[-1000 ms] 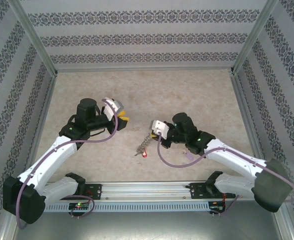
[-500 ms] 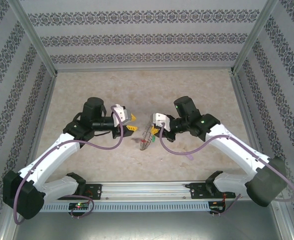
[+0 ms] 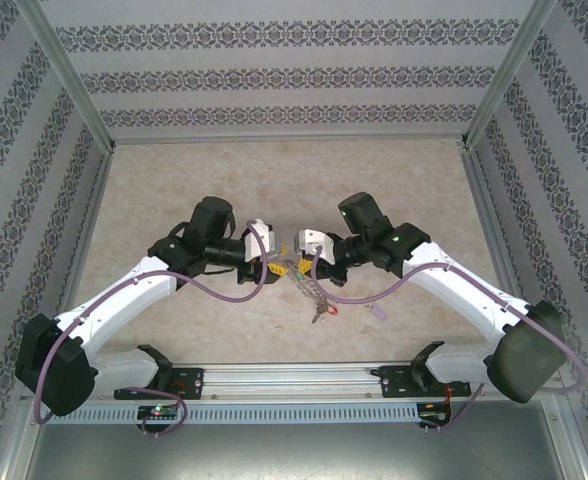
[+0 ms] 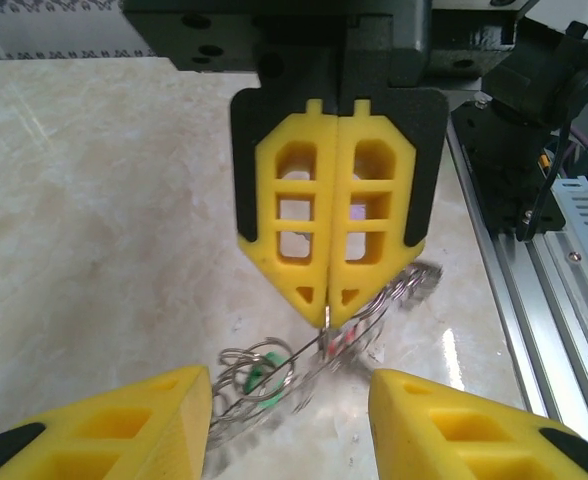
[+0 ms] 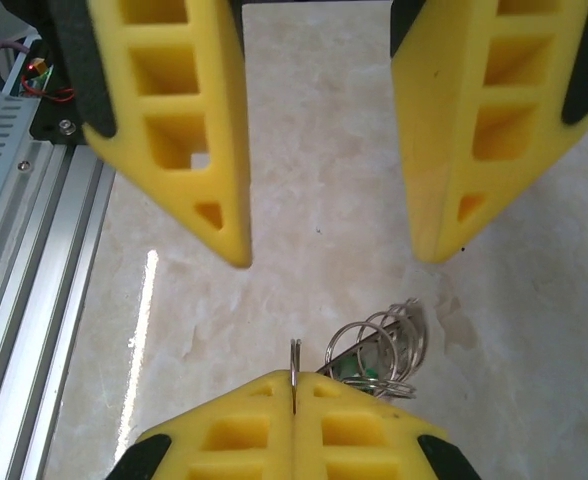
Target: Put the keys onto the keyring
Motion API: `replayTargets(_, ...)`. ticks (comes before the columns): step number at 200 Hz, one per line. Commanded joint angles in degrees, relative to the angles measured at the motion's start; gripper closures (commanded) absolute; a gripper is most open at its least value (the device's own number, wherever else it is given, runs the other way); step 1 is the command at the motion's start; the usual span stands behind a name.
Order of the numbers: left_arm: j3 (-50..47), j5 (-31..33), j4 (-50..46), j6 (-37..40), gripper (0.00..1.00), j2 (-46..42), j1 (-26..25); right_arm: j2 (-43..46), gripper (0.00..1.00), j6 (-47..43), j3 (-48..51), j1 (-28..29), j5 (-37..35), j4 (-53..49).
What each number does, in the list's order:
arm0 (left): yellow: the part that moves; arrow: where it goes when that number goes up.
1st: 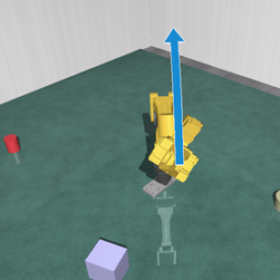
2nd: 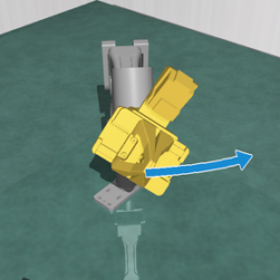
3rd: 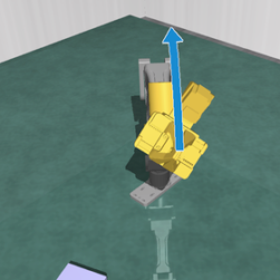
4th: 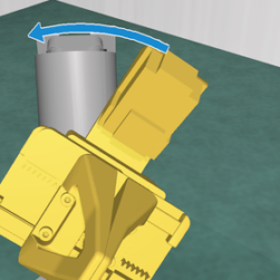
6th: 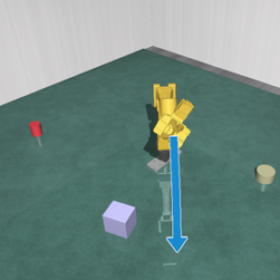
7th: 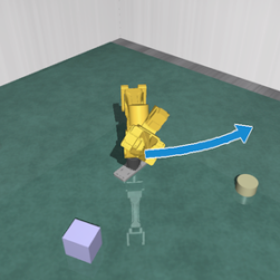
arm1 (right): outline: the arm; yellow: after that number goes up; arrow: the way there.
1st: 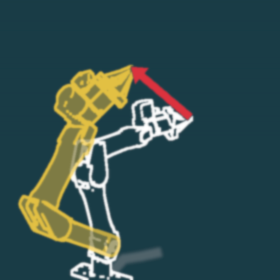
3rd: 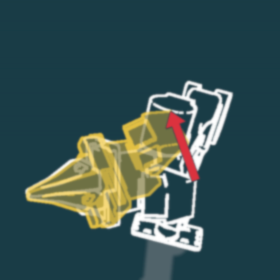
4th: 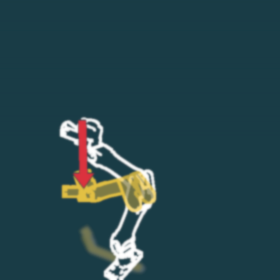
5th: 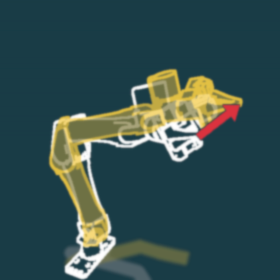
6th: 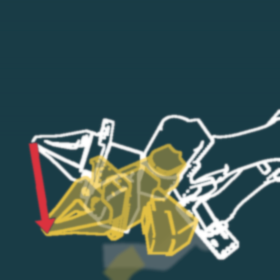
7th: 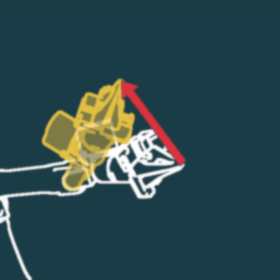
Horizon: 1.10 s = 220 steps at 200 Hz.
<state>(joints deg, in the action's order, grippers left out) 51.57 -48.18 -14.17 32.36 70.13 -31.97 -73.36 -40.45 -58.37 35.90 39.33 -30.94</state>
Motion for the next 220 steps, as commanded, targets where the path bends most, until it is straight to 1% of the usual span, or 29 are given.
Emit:
replayTargets(1,-0.38,-2.13,3.80,0.31,0.54,0.47,-1.41,-0.37,1.00,0.83,-1.80,0.84,0.49,1.99)
replayTargets(50,-0.98,-1.92,4.24,0.25,0.56,1.91,-2.31,-0.82,1.00,2.19,-1.50,0.62,0.46,3.74)
replayTargets(110,-3.50,0.68,8.76,-1.38,0.59,1.94,-2.79,-0.64,1.00,4.40,-0.08,0.57,2.02,6.41)
replayTargets(134,-3.84,0.77,9.34,-1.92,0.60,1.99,-2.84,-0.55,1.00,4.67,0.18,0.57,2.11,6.70)
replayTargets(149,-4.11,0.92,9.93,-2.04,0.63,1.87,-2.90,-0.53,1.00,4.81,0.09,0.57,2.37,6.70)
replayTargets(189,-3.94,1.62,10.15,-2.21,0.67,2.11,-2.94,-0.43,1.00,4.97,0.03,0.83,2.28,6.63)
replayTargets(206,-3.82,1.77,9.96,-2.21,0.71,2.28,-2.93,-0.39,1.00,4.94,0.01,0.93,2.31,6.42)
replayTargets(220,-3.72,2.11,9.95,-2.22,0.79,2.31,-2.93,-0.38,1.00,4.79,-0.14,1.01,2.33,6.18)
